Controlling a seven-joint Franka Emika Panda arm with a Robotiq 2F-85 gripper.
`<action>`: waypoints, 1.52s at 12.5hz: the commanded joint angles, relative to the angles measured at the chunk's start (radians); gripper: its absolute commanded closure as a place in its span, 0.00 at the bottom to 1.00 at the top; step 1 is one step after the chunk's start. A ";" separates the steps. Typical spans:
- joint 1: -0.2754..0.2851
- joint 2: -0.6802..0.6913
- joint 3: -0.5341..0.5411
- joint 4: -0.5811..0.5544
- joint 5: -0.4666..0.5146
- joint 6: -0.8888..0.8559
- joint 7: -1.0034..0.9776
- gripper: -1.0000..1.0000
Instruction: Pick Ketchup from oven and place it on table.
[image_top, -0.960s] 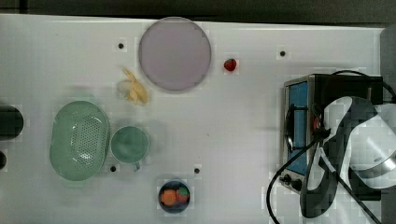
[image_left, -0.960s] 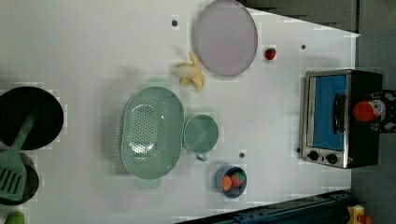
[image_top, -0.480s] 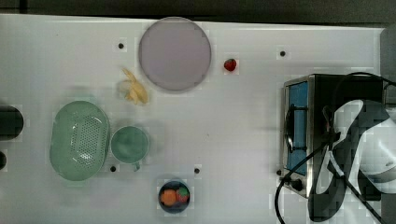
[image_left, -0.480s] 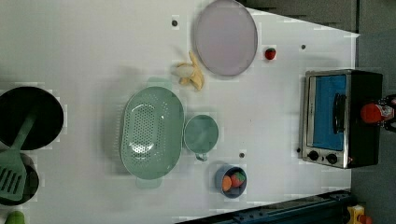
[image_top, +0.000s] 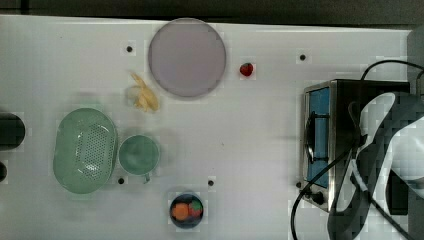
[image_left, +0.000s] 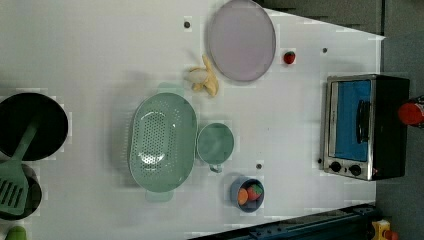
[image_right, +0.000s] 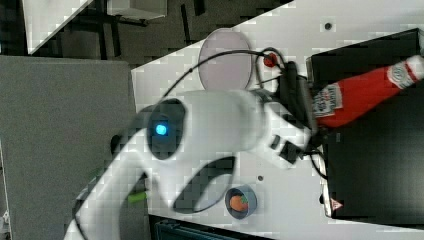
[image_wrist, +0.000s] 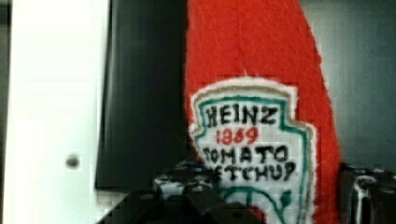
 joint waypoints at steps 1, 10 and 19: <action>0.096 -0.129 0.013 0.103 -0.034 -0.144 -0.032 0.36; 0.249 -0.272 0.281 0.076 -0.114 -0.358 -0.032 0.36; 0.265 -0.265 0.398 -0.324 -0.199 -0.068 0.044 0.36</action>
